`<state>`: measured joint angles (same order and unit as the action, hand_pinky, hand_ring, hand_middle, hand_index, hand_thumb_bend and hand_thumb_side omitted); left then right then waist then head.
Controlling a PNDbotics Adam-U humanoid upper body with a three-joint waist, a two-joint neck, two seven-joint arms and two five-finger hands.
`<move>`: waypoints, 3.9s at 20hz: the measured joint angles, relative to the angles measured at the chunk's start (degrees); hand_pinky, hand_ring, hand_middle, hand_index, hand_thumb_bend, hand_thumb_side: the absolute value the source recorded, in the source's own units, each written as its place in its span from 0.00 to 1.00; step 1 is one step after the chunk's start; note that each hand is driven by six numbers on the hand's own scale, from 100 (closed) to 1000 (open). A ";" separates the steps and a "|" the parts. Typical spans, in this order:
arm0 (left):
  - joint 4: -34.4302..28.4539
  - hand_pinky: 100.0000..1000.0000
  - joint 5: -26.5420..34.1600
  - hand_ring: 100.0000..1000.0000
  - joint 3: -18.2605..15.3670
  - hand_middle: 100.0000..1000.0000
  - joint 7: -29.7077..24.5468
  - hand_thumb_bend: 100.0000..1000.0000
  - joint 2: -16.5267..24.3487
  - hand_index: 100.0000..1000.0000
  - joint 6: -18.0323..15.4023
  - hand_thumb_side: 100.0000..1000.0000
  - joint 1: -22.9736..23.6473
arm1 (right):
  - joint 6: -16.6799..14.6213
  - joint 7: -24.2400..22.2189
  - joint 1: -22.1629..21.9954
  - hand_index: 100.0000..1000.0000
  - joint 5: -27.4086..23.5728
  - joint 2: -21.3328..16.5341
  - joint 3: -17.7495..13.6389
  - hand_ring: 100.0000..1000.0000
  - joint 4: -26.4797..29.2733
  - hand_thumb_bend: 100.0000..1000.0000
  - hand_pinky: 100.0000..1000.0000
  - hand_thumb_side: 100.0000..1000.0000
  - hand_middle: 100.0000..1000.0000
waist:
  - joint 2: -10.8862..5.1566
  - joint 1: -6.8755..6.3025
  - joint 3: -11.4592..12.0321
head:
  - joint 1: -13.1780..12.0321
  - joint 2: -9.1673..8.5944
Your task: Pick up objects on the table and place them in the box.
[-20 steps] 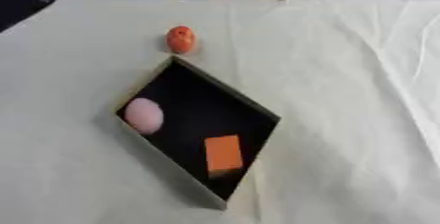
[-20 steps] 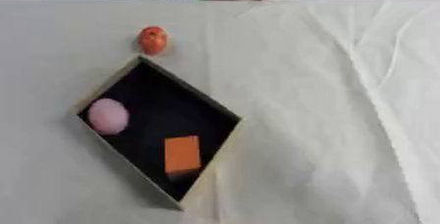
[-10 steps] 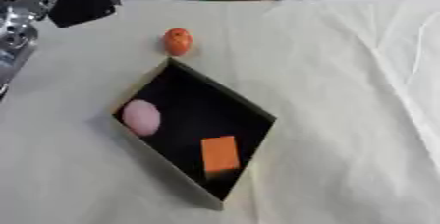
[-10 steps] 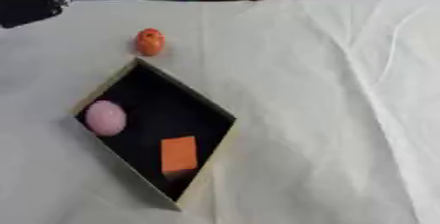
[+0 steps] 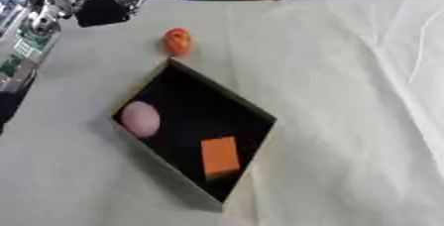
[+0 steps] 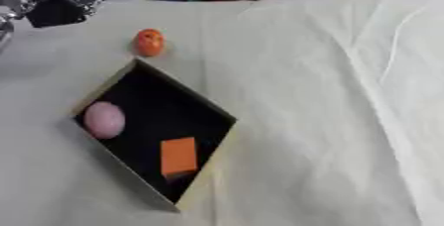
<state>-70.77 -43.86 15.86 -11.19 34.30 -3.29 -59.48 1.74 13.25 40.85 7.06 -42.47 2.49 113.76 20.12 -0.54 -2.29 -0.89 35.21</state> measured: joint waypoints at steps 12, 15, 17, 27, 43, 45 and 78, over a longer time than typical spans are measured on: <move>5.31 0.60 -8.41 0.71 -0.91 0.73 -4.84 0.39 -1.50 0.91 -5.79 0.77 -2.40 | 0.17 0.70 -0.08 0.74 0.17 0.37 0.37 0.81 0.00 0.00 0.86 0.64 0.63 | 0.00 -0.45 -0.47 | 0.05 -0.01; 5.35 0.61 -11.36 0.72 -0.94 0.74 -5.65 0.52 -1.50 0.94 -7.09 0.79 -2.79 | 0.43 0.66 -0.17 0.74 0.17 0.39 0.37 0.81 0.00 0.00 0.86 0.64 0.63 | 0.00 -0.57 -0.59 | 0.05 -0.05; 5.54 0.61 -13.06 0.72 -1.05 0.73 -5.89 0.44 -1.52 0.94 -7.87 0.70 -3.16 | 0.57 0.62 -0.35 0.74 0.17 0.43 0.37 0.80 0.00 0.00 0.86 0.64 0.62 | 0.00 -0.79 -0.92 | 0.05 -0.09; 6.75 0.59 -16.10 0.72 -1.23 0.75 -5.89 0.14 -2.46 0.97 -11.85 0.36 -3.96 | 1.02 0.81 -0.55 0.74 0.15 0.90 0.35 0.80 0.00 0.00 0.86 0.65 0.62 | 0.21 -1.15 -1.57 | -0.01 -0.55; 7.89 0.59 -17.31 0.73 0.11 0.76 -6.96 0.36 -3.36 0.99 -15.89 0.58 -4.19 | 1.96 1.09 -0.55 0.74 -0.11 1.68 0.33 0.80 0.00 0.00 0.86 0.64 0.62 | 0.69 -1.45 -2.34 | -0.55 -0.56; 8.49 0.59 -17.90 0.73 0.11 0.77 -6.95 0.35 -3.54 0.98 -16.03 0.58 -4.30 | 2.11 1.15 -0.53 0.74 -0.13 1.90 0.33 0.80 0.00 0.00 0.86 0.64 0.62 | 0.87 -1.47 -2.49 | -0.74 -0.58; 12.67 0.54 -19.67 0.72 -1.39 0.77 -11.21 0.27 -4.50 0.98 -15.39 0.53 -6.09 | 4.41 0.92 1.37 0.74 -0.12 3.92 0.30 0.81 0.00 0.00 0.87 0.65 0.62 | 2.41 -2.97 -5.72 | -2.88 -1.78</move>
<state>-58.10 -63.52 14.47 -22.40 29.80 -18.68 -65.57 6.15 14.18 42.22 6.94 -38.56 2.80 113.76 22.53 -3.51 -8.01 -3.77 33.43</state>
